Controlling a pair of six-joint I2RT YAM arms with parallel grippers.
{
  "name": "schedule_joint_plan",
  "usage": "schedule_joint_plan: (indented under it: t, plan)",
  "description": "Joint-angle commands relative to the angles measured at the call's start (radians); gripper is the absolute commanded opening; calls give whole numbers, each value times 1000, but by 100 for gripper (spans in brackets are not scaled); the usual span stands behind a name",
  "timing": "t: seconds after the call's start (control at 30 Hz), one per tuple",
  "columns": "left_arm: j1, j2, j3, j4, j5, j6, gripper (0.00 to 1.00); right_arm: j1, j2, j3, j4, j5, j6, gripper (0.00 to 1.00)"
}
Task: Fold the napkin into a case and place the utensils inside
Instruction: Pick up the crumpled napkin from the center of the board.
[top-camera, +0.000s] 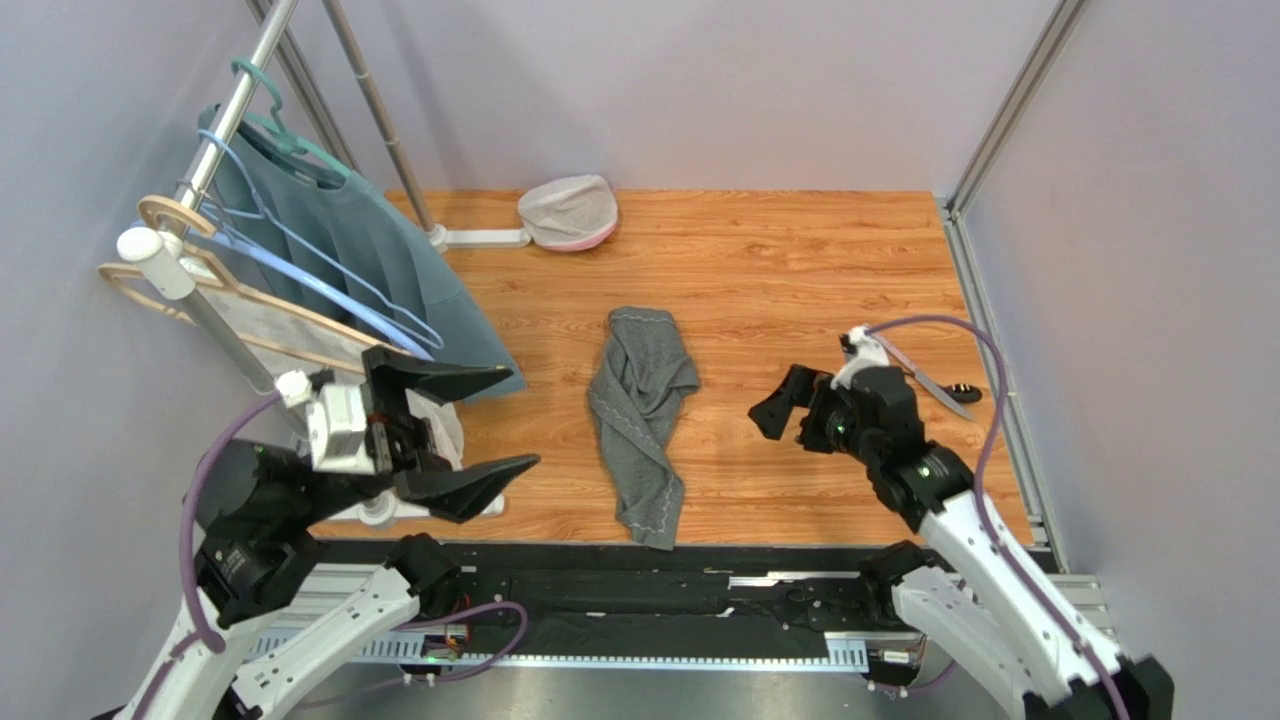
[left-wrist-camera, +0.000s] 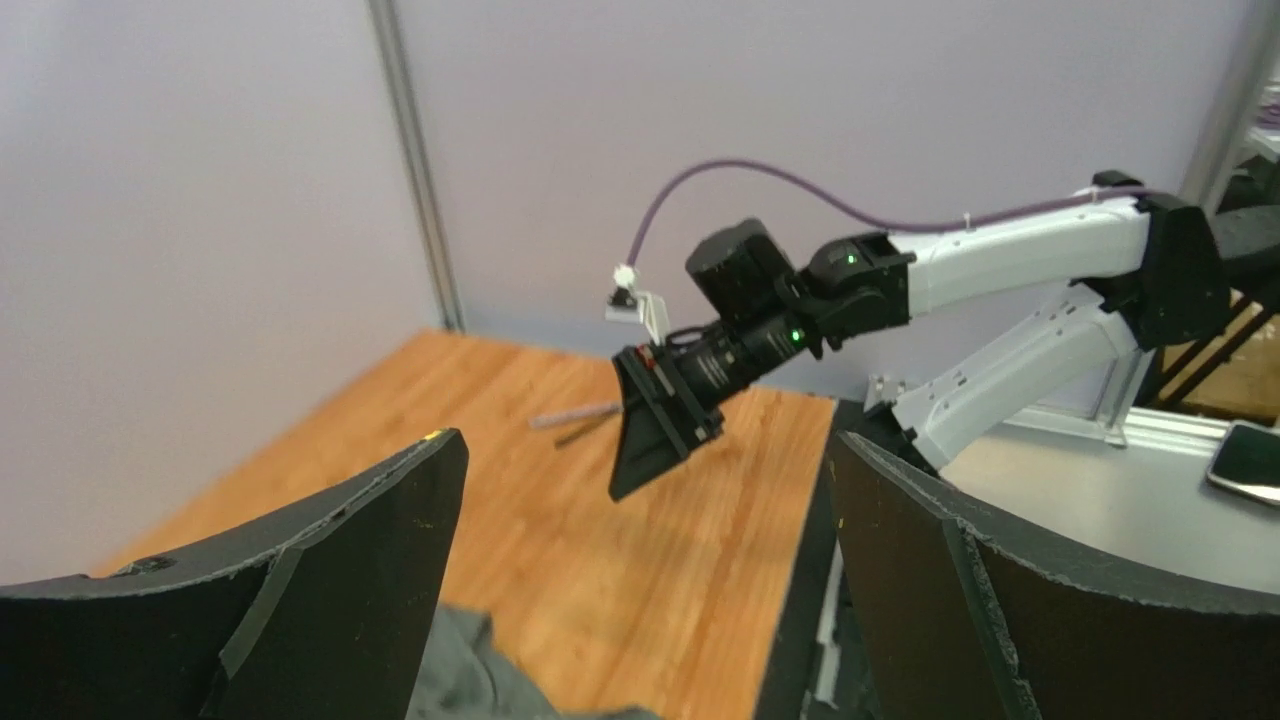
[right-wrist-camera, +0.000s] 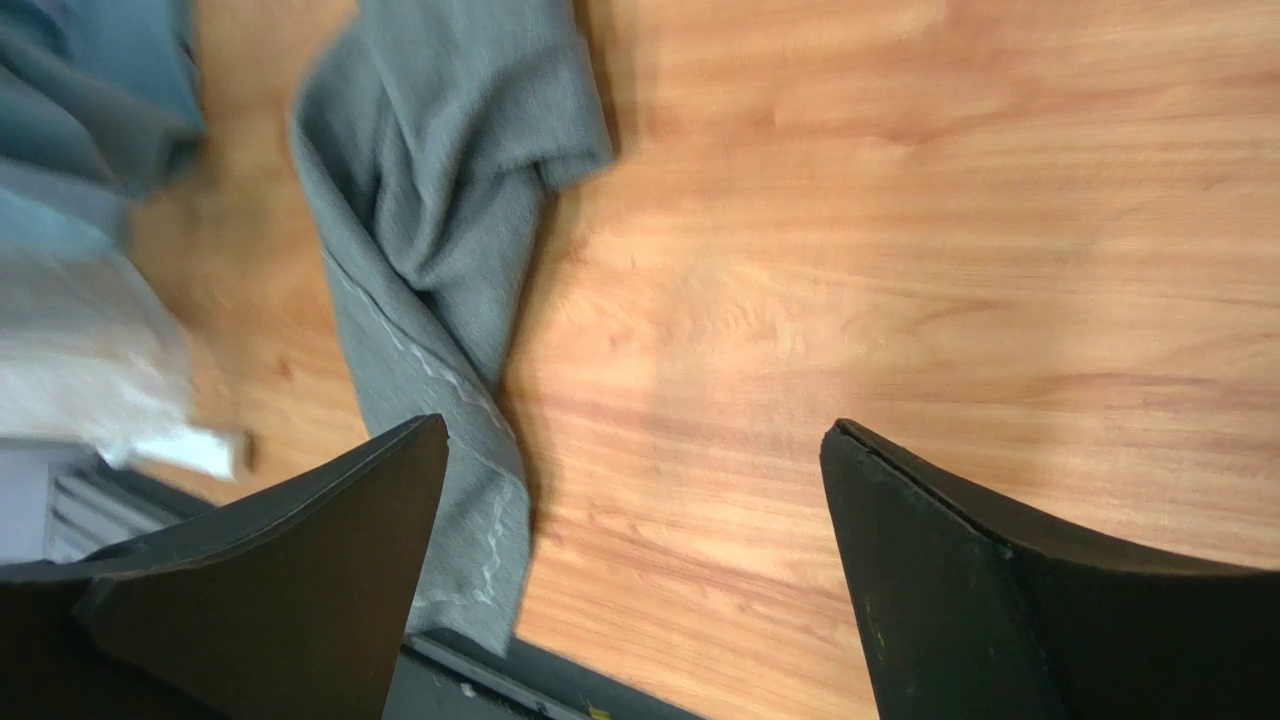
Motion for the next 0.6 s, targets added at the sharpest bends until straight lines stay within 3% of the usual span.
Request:
schedule_joint_plan:
  t: [0.0, 0.07, 0.1, 0.17, 0.23, 0.3, 0.4, 0.5, 0.57]
  plan:
    - [1, 78, 141, -442, -246, -151, 99, 16, 256, 110, 90, -203, -171, 100]
    - [1, 107, 258, -547, -355, -205, 99, 102, 371, 151, 127, -203, -199, 100]
    - [1, 111, 284, -606, -344, -185, 99, 136, 481, 217, 126, -189, -211, 100]
    - [0, 97, 307, -603, -429, -245, 99, 214, 590, 268, 143, -191, -242, 98]
    - [1, 80, 286, -503, -390, -242, 99, 262, 705, 310, 186, -189, -275, 96]
    - [1, 126, 319, -506, -302, -243, 99, 329, 770, 328, 213, -137, -291, 95]
    - [1, 340, 475, -649, -274, -256, 90, 382, 906, 380, 220, -129, -294, 87]
    - [1, 553, 566, -703, -264, -279, 74, 415, 989, 383, 250, -132, -276, 77]
    - [1, 693, 600, -711, -308, -335, 66, 426, 1005, 339, 284, -142, -247, 64]
